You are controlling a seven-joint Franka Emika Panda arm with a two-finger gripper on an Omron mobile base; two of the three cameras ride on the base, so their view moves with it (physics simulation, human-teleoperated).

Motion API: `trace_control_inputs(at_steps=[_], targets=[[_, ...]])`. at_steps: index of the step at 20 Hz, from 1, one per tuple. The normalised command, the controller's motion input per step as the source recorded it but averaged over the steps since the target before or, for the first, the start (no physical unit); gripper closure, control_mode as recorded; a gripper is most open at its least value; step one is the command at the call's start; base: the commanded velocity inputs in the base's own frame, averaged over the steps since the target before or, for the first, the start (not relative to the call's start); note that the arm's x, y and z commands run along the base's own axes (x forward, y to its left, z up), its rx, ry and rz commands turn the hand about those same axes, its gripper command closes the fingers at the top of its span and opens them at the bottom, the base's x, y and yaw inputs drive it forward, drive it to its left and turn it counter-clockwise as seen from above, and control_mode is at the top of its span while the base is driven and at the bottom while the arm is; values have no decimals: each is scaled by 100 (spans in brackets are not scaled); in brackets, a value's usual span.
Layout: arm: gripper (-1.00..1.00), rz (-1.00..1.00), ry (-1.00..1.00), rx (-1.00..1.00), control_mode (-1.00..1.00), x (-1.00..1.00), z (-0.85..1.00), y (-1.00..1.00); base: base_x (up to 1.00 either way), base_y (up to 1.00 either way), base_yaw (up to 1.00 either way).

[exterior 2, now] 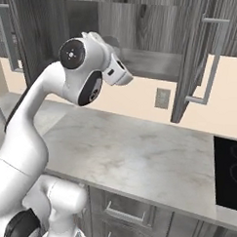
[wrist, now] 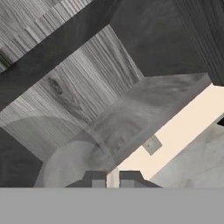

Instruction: Move the glass cup from next to the sink to the open cabinet. Then, move the bowl with the garlic to the fridge to clear the area for faucet cleaning.

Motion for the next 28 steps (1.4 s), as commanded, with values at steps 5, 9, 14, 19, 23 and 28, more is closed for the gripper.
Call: trace_control_inputs(at_steps=[5, 9, 14, 19, 23, 28], targets=[[100, -2, 15, 0, -100, 96, -3, 0, 0, 0, 0], [100, 0, 6, 0, -100, 13, 0, 0, 0, 0, 0], [100, 0, 10, 0, -100, 53, -11, 0, 0, 0, 0], [100, 0, 15, 0, -100, 84, -18, -1, 0, 0, 0], [100, 0, 13, 0, -100, 80, -3, -4, 0, 0, 0], [100, 0, 17, 0, -100, 45, -16, -2, 0, 0, 0]])
